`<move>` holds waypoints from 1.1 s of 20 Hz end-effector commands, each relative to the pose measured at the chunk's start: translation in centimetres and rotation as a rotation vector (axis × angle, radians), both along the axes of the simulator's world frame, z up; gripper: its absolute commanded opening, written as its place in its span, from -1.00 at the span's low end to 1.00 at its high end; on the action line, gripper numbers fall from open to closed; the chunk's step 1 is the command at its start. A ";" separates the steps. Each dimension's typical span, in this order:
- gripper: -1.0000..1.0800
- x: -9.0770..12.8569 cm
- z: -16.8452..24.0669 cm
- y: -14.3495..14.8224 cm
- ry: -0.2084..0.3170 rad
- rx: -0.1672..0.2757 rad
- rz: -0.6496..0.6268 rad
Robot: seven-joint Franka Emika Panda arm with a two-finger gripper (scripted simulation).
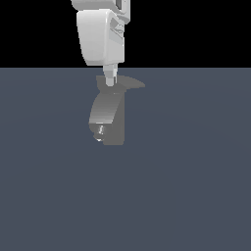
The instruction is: Turn on the faucet by rotating a designated handle.
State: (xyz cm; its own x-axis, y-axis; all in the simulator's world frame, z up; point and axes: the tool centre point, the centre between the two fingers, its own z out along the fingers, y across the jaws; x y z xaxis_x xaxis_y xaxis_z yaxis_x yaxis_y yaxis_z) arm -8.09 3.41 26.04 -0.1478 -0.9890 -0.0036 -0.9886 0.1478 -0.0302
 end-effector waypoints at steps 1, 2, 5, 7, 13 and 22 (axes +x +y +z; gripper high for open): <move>-1.00 0.4 -0.1 -0.8 0.003 0.000 -0.002; -1.00 0.6 -0.2 -1.2 0.004 0.000 -0.003; -1.00 1.3 -0.3 -2.6 0.008 0.000 -0.006; -1.00 1.8 -0.4 -3.6 0.011 0.000 -0.009; -1.00 3.2 -0.7 -6.3 0.018 0.000 -0.015; -1.00 5.1 -1.1 -10.2 0.029 0.001 -0.025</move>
State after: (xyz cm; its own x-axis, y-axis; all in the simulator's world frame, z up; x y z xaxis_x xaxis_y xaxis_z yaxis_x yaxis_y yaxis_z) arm -2.74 -4.76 25.95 -0.1462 -0.9892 -0.0020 -0.9890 0.1462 -0.0234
